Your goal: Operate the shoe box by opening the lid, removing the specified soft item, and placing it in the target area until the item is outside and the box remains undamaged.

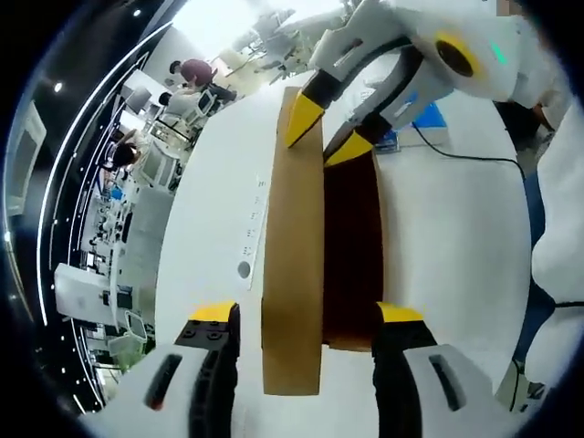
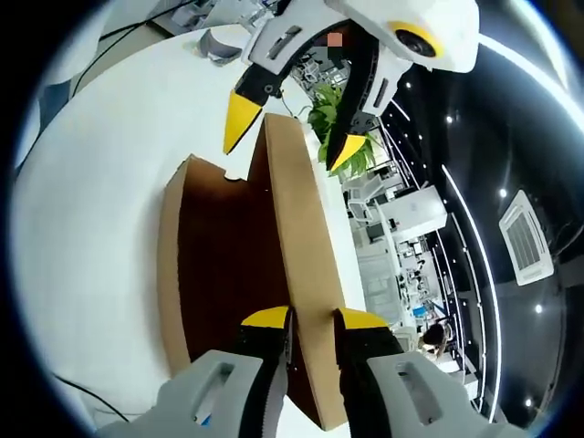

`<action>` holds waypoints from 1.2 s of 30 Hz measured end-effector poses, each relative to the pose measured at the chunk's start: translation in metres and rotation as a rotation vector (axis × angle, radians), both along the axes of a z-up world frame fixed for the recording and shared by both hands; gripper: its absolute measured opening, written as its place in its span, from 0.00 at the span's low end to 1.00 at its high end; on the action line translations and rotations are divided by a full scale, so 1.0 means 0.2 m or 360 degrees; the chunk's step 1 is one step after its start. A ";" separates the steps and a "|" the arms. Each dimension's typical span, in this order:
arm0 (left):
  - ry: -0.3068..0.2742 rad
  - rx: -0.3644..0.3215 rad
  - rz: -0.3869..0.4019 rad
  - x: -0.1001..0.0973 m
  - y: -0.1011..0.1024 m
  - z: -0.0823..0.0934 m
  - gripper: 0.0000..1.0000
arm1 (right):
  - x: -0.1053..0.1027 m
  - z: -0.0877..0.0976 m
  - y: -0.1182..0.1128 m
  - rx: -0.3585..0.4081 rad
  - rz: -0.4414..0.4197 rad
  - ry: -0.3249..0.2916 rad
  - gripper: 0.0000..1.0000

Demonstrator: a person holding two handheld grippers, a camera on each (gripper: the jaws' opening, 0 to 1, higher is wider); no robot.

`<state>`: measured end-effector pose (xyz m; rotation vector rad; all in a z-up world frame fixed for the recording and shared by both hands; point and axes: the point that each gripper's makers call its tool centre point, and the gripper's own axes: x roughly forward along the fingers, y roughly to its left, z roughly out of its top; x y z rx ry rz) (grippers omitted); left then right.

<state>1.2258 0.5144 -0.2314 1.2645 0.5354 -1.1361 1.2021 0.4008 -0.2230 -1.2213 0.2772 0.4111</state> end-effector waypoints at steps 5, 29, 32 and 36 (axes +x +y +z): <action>0.0002 0.0029 0.0012 0.03 0.02 -0.03 0.56 | 0.01 0.01 0.00 -0.0006 0.0005 -0.0004 0.16; -0.0041 0.0090 0.0001 0.09 0.03 -0.07 0.36 | 0.01 0.01 0.00 0.0009 0.0010 -0.0004 0.16; -0.0045 0.0097 -0.0007 0.11 0.02 -0.08 0.35 | 0.01 0.01 0.00 0.0013 0.0014 -0.0005 0.16; -0.0058 0.0102 -0.0018 0.11 0.02 -0.08 0.33 | 0.01 0.01 0.00 0.0023 0.0012 0.0002 0.16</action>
